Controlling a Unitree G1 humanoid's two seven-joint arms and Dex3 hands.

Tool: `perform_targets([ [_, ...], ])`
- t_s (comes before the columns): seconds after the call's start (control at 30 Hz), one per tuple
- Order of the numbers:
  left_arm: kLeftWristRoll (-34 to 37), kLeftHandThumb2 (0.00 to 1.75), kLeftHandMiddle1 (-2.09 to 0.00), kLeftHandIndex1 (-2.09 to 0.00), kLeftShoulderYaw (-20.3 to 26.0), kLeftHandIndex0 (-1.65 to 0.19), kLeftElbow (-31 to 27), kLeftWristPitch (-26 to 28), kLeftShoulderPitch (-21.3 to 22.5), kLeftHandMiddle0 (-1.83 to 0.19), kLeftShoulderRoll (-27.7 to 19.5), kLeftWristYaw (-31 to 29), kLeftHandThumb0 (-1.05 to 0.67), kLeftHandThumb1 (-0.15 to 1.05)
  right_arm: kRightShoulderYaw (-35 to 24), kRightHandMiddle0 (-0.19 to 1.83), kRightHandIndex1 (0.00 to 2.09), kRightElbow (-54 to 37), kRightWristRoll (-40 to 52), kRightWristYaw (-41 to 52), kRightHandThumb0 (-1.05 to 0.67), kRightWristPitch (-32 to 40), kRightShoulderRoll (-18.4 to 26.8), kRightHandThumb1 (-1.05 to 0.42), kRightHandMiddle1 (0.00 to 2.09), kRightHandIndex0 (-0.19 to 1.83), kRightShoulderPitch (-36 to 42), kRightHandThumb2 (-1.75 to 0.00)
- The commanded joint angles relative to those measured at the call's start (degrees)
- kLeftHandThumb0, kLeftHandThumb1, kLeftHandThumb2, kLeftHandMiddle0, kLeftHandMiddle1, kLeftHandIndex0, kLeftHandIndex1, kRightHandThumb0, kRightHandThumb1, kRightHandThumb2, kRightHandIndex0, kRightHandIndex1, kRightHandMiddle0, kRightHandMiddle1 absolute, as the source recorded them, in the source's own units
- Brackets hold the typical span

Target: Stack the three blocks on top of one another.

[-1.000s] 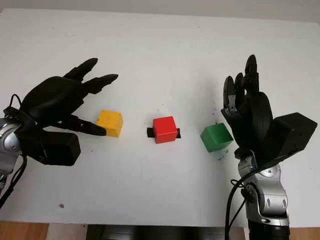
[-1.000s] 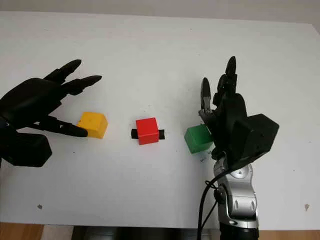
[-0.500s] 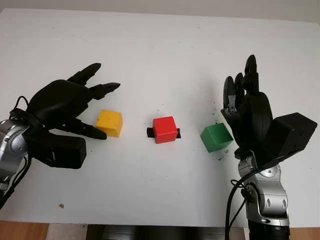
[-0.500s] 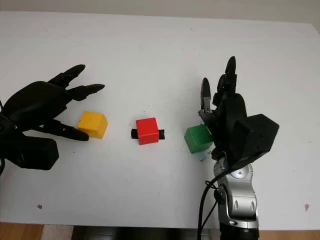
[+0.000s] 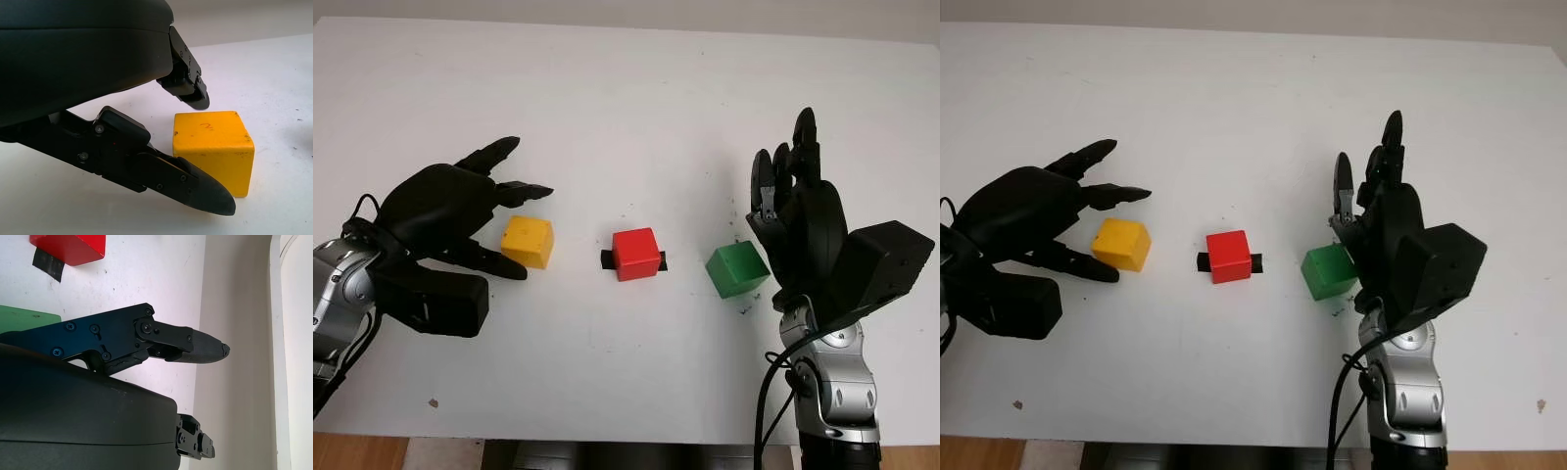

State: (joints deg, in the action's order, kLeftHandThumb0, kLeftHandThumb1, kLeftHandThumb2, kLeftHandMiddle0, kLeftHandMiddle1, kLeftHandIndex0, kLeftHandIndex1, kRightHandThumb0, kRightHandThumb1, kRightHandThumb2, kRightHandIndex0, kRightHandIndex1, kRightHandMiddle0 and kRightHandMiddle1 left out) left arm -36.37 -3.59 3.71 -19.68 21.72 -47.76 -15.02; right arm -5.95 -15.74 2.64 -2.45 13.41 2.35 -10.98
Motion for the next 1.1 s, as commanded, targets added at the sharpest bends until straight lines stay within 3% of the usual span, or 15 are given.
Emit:
perform_targets([
  [0.0,-0.2,0.05,-0.06,-0.71,-0.4,-0.39,0.3,-0.6,-0.5,-0.08,0.1,0.8,-0.78,0.94,-0.4,-0.18,0.00,-1.3,0.2,-0.3,-0.62,0.1,0.0,-1.05,0.02,-0.19,0.5,-0.56],
  [0.13,-0.2,0.06,-0.06,-0.96,-0.3,-0.37,1.2,-1.7,-0.4,-0.13,0.4,2.6,-0.71,0.94,-0.3,-0.18,0.01,-1.5,-0.1,-0.6,-0.62,0.4,0.2,-1.05,0.03,-0.19,0.6,-0.56],
  [0.17,-0.3,0.06,-0.07,-1.04,-0.2,-0.38,1.6,-2.3,-0.5,-0.18,0.7,3.8,-0.59,0.96,-0.3,-0.19,0.01,-1.5,-0.2,-0.6,-0.63,0.5,0.2,-1.05,0.03,-0.19,0.6,-0.55],
  [0.3,-1.2,0.06,-0.08,-1.16,-0.1,-0.37,3.1,-4.5,-0.4,-0.27,1.1,7.9,-0.41,0.98,-0.2,-0.19,0.02,-1.7,-0.4,-0.7,-0.63,1.0,0.3,-1.05,0.04,-0.19,0.6,-0.52],
  [0.5,-3.8,0.06,-0.06,-1.30,-0.6,-0.29,3.8,-4.9,0.0,-0.31,0.9,10.8,-0.42,1.02,-0.2,-0.19,0.02,-1.8,-0.3,-0.9,-0.63,1.2,0.2,-1.05,0.04,-0.19,0.5,-0.50],
  [0.77,-6.5,0.06,-0.06,-1.21,-0.8,-0.34,3.9,-5.2,-0.1,-0.34,1.1,14.7,-0.47,1.04,-0.3,-0.19,0.02,-1.8,-0.4,-0.7,-0.64,1.3,0.3,-1.05,0.04,-0.19,0.6,-0.48],
  [1.0,5.2,0.05,-0.06,-1.18,0.7,-0.38,4.8,-8.0,3.5,-0.37,0.9,8.1,-0.45,1.02,-0.3,-0.19,0.02,-1.8,-0.3,-0.6,-0.63,1.8,0.5,-1.05,0.04,-0.19,0.4,-0.48],
  [1.07,8.4,0.08,-0.06,-1.31,1.0,-0.35,4.9,-8.6,5.0,-0.37,0.6,5.7,-0.48,1.04,-0.3,-0.18,0.02,-1.8,-0.6,-0.7,-0.63,2.0,0.6,-1.05,0.04,-0.19,0.3,-0.47],
])
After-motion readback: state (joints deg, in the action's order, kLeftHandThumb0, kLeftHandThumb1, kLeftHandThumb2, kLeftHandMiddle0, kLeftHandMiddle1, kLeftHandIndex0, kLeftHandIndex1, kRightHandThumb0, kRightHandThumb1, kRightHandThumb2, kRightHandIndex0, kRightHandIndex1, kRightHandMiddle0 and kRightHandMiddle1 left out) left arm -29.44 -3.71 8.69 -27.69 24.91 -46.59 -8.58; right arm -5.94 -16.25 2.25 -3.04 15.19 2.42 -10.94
